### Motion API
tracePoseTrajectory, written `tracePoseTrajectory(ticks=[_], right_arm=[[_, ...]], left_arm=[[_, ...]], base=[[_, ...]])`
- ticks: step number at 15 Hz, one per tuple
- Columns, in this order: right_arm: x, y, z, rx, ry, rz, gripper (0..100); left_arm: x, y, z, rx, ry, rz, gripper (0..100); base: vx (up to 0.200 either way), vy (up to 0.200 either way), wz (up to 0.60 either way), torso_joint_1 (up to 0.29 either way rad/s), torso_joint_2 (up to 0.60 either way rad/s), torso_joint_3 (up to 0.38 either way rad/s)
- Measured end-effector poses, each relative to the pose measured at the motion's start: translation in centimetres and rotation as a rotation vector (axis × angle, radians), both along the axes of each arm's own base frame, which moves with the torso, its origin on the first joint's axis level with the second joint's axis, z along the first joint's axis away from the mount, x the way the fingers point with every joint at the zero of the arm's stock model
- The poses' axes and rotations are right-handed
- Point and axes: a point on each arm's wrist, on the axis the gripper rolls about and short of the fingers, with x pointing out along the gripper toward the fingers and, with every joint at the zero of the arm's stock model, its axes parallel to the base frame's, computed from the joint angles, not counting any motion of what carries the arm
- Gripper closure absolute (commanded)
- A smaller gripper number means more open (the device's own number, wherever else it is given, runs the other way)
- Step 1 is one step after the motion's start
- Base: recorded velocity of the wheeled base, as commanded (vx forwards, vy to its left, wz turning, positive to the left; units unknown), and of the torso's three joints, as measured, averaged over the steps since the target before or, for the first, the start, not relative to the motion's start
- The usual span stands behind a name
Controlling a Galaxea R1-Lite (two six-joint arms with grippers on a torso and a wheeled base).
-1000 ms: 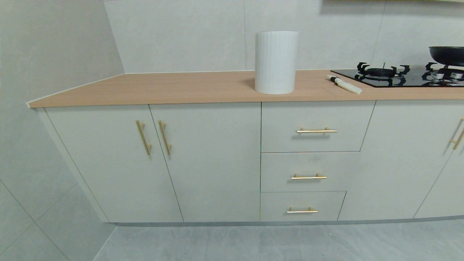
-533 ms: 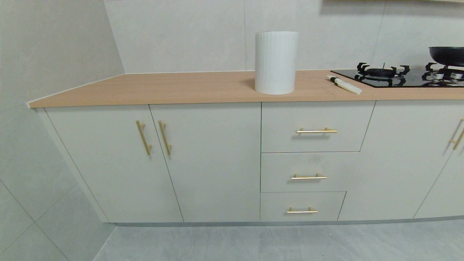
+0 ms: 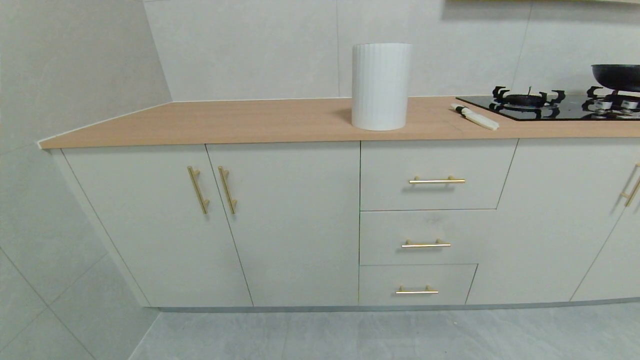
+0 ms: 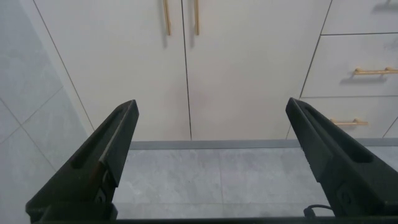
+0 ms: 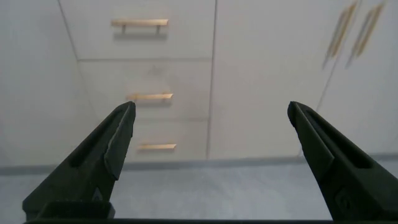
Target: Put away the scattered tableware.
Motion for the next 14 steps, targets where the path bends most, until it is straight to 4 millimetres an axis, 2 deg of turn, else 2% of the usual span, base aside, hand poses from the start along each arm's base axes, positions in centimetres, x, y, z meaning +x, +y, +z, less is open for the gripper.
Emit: tracePoseTrajectory(ticks=[14], right_arm=[[0.06, 0.1, -0.41, 0.007, 0.025, 0.048, 0]], left_arm=[[0.0, 0.0, 0.0, 0.008, 0.0, -0.001, 0]], base=[[0.0, 0.0, 0.0, 0.0, 0.0, 0.0]])
